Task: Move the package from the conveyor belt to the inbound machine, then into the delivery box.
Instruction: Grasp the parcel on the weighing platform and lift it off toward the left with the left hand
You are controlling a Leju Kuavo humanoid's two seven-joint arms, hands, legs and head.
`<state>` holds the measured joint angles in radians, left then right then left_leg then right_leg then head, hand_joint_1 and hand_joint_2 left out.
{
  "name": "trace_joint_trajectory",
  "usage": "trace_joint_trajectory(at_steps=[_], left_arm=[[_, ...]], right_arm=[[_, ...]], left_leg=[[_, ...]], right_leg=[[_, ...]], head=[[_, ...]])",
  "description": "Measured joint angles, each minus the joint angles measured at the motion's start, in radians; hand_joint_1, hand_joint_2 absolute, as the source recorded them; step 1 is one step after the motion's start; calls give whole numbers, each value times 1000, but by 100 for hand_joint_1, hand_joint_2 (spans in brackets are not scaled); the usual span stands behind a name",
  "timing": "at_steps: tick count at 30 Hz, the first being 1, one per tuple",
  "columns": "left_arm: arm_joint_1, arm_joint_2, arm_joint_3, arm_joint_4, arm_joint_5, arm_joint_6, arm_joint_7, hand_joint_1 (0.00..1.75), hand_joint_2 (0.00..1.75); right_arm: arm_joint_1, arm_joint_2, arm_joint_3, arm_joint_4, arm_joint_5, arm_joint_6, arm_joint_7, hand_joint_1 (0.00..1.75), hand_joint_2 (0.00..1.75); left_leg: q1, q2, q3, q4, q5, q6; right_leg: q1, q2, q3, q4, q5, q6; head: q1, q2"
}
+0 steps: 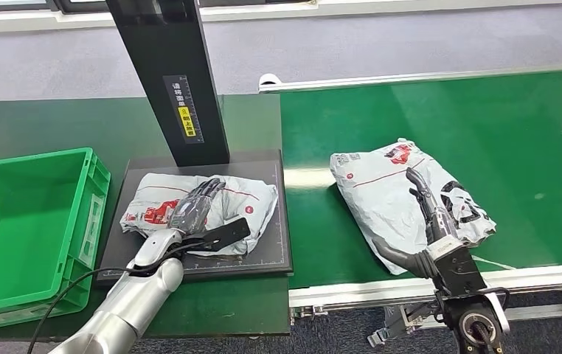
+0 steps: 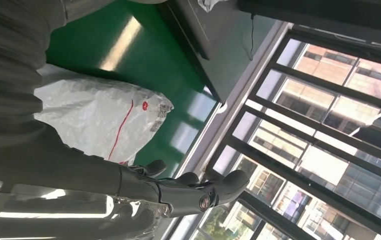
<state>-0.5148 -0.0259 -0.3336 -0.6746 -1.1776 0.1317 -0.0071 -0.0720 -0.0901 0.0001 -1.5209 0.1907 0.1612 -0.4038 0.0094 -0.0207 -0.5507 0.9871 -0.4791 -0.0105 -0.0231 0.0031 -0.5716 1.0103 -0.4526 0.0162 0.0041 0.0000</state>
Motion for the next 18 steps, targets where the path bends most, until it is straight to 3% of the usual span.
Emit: trace_joint_trajectory(at_steps=[3, 7, 13, 18], left_arm=[[-10, 0, -1, 19, 2, -28, -29, 169, 175], [-27, -2, -13, 43, -17, -38, -43, 175, 175], [-34, -2, -26, 51, -10, 59, -80, 175, 175], [44, -13, 26, -63, 350, 297, -385, 175, 175]], right_arm=[[7, 11, -8, 4, -7, 24, 10, 0, 175], [16, 27, -14, 19, -8, 37, 11, 0, 175], [36, 38, -14, 27, -19, 50, 13, 0, 175], [36, 43, -15, 50, -137, 99, 26, 0, 175]], left_leg=[[0, -1, 4, 0, 1, 0], [0, -3, 8, 0, 1, 0], [0, 1, 6, 0, 2, -1], [0, 5, -5, 1, 3, -1]], right_leg=[[0, 0, 4, 0, 0, 0], [0, -1, 8, 0, -2, 0], [0, 0, 5, 0, -1, 0], [0, 5, -9, 1, 1, -1]], head=[[0, 0], [0, 0], [0, 0], [0, 0]])
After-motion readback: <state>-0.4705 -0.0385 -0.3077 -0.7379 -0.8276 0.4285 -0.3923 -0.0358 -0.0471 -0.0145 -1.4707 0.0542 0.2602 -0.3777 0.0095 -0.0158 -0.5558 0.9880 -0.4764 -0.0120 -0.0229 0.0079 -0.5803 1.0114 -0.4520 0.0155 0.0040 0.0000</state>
